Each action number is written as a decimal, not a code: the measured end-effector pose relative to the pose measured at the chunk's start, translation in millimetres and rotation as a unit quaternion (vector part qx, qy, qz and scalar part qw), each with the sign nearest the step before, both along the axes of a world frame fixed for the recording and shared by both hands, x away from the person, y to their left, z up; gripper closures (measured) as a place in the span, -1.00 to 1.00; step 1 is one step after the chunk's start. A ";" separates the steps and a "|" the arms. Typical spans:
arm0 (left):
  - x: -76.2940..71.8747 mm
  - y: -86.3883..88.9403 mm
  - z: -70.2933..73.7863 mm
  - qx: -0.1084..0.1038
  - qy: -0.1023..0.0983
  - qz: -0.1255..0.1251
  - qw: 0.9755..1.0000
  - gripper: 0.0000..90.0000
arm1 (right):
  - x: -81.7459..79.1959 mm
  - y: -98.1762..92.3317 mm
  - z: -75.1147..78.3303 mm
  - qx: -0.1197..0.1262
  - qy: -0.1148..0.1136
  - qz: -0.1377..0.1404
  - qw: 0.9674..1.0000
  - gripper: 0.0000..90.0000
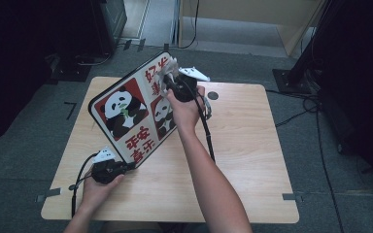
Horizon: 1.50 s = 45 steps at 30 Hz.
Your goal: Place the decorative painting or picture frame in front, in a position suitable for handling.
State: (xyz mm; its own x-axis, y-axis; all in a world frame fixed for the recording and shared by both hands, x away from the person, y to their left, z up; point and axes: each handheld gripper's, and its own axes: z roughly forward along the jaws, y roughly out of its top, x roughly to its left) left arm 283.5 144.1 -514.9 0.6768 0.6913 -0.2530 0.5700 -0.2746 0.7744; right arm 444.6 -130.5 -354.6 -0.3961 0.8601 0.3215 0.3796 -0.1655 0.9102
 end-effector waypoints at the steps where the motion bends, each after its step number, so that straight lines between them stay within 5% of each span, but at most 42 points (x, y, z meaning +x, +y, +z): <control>1: 0.2 0.1 0.0 0.001 -0.001 -0.001 1.000 0.76 | 1.2 1.5 6.8 0.000 -0.007 0.000 1.000 0.78; 7: 0.1 0.1 0.0 0.001 -0.002 -0.001 1.000 0.76 | 1.4 9.4 26.0 -0.016 -0.034 -0.001 0.999 0.78; 19: 0.0 0.2 0.1 0.001 -0.001 -0.001 1.000 0.76 | -6.9 -6.3 -46.1 -0.016 0.052 -0.017 0.998 0.82; 22: 0.0 0.2 0.1 0.003 -0.001 -0.001 1.000 0.76 | -6.7 -7.4 -37.3 -0.005 0.049 -0.018 0.999 0.82; 31: 0.1 0.2 0.1 0.003 -0.002 -0.002 1.000 0.76 | -13.7 27.1 28.9 -0.005 -0.016 0.027 1.000 0.82; 35: -0.1 0.0 0.0 0.002 -0.001 -0.002 1.000 0.76 | -18.7 32.4 27.2 -0.017 -0.024 0.023 0.999 0.81; 40: -0.1 -0.2 0.0 0.002 -0.001 -0.001 1.000 0.76 | -18.8 20.2 -6.6 0.003 0.035 -0.015 0.999 0.80; 45: -0.2 -0.7 0.0 0.003 -0.002 -0.001 1.000 0.76 | -18.1 7.4 -48.3 0.039 0.101 -0.049 0.993 0.80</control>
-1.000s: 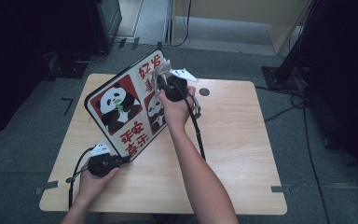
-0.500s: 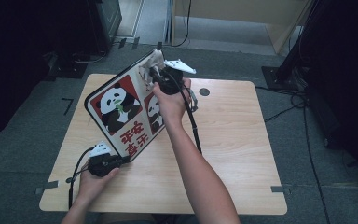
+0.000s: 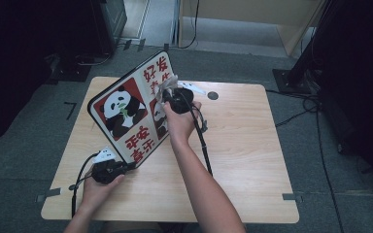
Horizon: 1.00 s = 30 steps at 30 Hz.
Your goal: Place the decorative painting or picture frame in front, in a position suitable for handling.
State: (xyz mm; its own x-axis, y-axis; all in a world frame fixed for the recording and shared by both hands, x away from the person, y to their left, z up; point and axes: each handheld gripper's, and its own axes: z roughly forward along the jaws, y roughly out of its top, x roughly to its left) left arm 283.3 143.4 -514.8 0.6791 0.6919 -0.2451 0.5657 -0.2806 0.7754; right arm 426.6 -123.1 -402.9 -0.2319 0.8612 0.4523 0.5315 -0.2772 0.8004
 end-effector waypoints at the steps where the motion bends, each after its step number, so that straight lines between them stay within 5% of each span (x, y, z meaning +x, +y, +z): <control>1: -0.1 -0.1 0.0 0.000 0.000 0.001 1.000 0.76 | 0.1 -1.2 -2.5 0.002 0.007 -0.007 1.000 0.79; 6: 0.0 0.0 0.0 0.001 -0.001 0.000 1.000 0.76 | -0.6 2.6 13.7 0.032 -0.003 -0.019 0.999 0.72; 9: 0.2 0.1 -0.1 0.000 0.000 0.000 1.000 0.76 | -2.1 14.7 39.3 0.036 -0.015 0.009 0.999 0.77; 14: 0.0 0.1 0.1 0.004 -0.002 -0.001 1.000 0.76 | -4.8 26.9 69.7 0.064 -0.065 0.041 0.995 0.83; 17: -0.2 -0.1 0.0 0.004 -0.003 0.000 1.000 0.76 | -7.3 29.8 76.8 0.063 -0.095 0.037 0.993 0.83; 20: -0.2 -0.1 0.1 0.002 -0.002 0.000 1.000 0.76 | -9.2 30.7 69.4 0.044 -0.093 0.032 0.994 0.83; 25: -0.2 -0.2 0.0 0.001 -0.001 0.001 1.000 0.76 | -11.6 21.0 34.2 0.050 -0.036 0.002 0.998 0.83; 30: -0.2 -0.4 0.1 0.002 -0.001 0.001 1.000 0.76 | -9.9 10.5 8.7 0.073 0.011 -0.022 0.997 0.84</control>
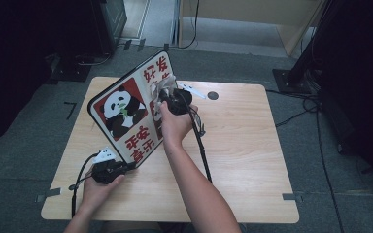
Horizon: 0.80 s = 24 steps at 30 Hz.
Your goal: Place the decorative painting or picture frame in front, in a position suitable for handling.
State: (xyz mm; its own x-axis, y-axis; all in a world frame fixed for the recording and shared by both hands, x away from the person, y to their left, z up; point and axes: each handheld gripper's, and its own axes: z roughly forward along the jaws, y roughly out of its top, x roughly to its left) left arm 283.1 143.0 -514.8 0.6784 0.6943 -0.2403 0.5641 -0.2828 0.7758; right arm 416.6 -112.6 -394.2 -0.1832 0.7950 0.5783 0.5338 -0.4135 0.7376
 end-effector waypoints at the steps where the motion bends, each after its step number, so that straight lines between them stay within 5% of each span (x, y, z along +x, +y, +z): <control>1: 0.0 -0.1 -0.1 0.000 -0.001 0.000 1.000 0.76 | 0.7 -0.1 1.4 0.000 0.000 -0.001 1.000 0.84; 10: -0.1 0.0 0.0 0.001 -0.002 0.000 1.000 0.76 | 1.1 21.5 60.6 0.002 -0.072 0.028 0.997 0.83; 13: -0.3 -0.2 0.1 0.002 -0.002 -0.001 1.000 0.76 | -1.8 26.0 69.7 -0.011 -0.093 0.040 0.995 0.83; 16: -0.3 -0.2 0.0 0.001 -0.001 0.000 1.000 0.76 | -4.1 23.6 58.2 -0.023 -0.089 0.043 0.995 0.83; 20: -0.2 -0.2 0.0 0.000 -0.001 0.000 1.000 0.76 | -8.3 12.7 22.5 -0.007 -0.048 0.029 0.998 0.83; 24: -0.4 -0.6 -0.1 0.001 -0.001 0.000 1.000 0.75 | -10.5 6.9 -6.4 0.010 -0.031 0.008 0.999 0.83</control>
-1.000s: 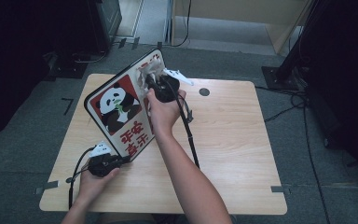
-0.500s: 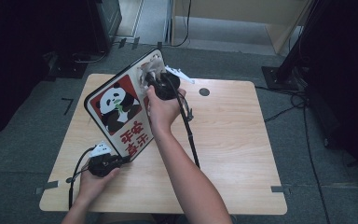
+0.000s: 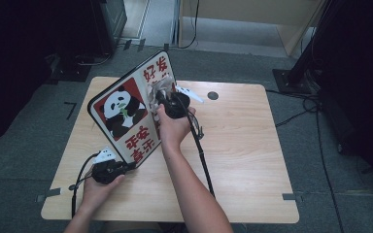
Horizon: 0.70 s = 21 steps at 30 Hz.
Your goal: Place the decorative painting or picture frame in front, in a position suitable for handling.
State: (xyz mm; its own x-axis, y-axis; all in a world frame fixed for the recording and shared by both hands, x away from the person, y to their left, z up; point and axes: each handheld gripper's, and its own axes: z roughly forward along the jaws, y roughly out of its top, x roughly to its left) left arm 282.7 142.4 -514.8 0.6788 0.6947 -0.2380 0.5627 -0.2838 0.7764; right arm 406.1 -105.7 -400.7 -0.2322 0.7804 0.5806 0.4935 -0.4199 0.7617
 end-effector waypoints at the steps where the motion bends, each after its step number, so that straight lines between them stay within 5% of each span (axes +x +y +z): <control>1: -0.1 -0.1 0.0 0.000 0.000 0.000 1.000 0.75 | 0.2 0.1 -1.2 0.009 0.004 -0.005 1.000 0.83; 3: -0.1 -0.2 0.0 0.000 0.000 0.001 1.000 0.75 | 0.1 3.3 4.9 0.002 0.006 -0.011 1.000 0.83; 10: -0.1 0.0 0.1 0.003 -0.002 -0.001 1.000 0.75 | -0.7 24.9 63.1 0.007 -0.054 0.017 0.998 0.82; 13: -0.1 0.1 0.2 0.003 -0.002 -0.001 1.000 0.75 | -1.5 30.2 76.7 -0.003 -0.069 0.024 0.997 0.82; 16: -0.1 0.1 0.1 0.002 -0.002 -0.001 1.000 0.75 | 2.1 25.2 68.5 -0.004 -0.055 0.017 0.998 0.82; 21: -0.1 -0.1 0.0 0.001 -0.001 0.000 1.000 0.75 | 1.5 10.1 29.4 -0.009 -0.006 0.001 1.000 0.82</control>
